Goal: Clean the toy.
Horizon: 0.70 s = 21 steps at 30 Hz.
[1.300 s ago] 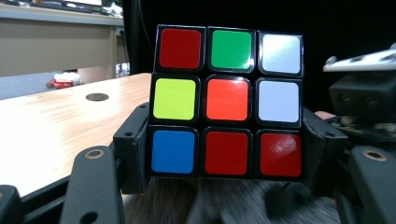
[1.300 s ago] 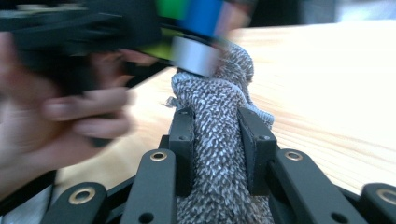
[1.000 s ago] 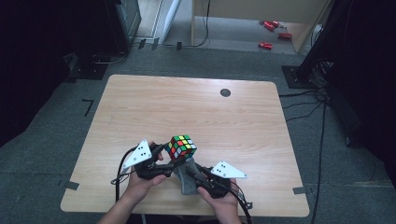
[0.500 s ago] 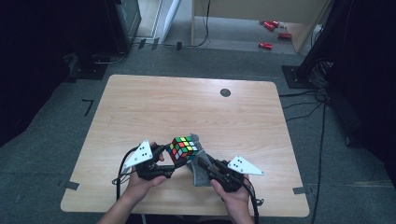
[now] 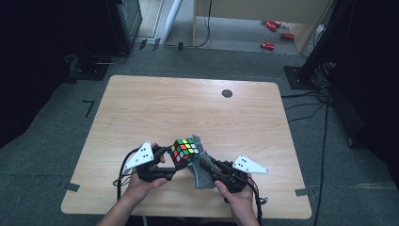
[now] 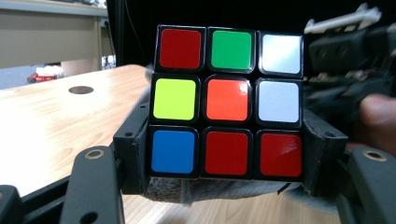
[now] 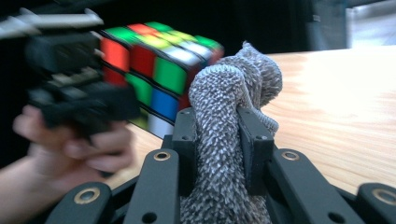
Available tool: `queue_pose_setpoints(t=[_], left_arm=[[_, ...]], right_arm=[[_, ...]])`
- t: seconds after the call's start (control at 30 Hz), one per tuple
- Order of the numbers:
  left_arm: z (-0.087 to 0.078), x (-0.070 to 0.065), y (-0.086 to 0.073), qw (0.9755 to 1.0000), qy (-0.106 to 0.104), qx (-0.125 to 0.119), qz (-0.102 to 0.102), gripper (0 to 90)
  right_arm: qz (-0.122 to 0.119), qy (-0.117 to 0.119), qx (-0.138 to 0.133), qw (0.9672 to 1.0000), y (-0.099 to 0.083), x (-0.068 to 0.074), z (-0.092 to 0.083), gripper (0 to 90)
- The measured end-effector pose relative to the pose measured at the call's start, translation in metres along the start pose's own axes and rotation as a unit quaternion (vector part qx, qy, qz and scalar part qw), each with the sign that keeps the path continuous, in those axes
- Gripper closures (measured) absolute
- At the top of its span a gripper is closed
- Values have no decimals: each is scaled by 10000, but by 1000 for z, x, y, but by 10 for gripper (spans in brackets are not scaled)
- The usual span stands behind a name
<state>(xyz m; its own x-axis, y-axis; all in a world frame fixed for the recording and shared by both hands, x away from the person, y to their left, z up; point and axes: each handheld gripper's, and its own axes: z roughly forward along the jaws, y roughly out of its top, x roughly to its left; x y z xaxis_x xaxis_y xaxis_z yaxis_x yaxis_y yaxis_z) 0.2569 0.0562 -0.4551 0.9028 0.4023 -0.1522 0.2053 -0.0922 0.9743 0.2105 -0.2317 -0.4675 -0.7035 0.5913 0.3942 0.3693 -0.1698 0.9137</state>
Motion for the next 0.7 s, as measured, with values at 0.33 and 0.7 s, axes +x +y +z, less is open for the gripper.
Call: queue_pose_setpoints(t=[0.33,0.7], left_arm=[[14,-11,-10,9937,304,710,806,339],[14,-18,-6,9944,33,573,886,338]], right_arm=[[-219,-61,-634,9977,24,11,-20,718],[-394,-812,31,9959,15,-6,-18,713]])
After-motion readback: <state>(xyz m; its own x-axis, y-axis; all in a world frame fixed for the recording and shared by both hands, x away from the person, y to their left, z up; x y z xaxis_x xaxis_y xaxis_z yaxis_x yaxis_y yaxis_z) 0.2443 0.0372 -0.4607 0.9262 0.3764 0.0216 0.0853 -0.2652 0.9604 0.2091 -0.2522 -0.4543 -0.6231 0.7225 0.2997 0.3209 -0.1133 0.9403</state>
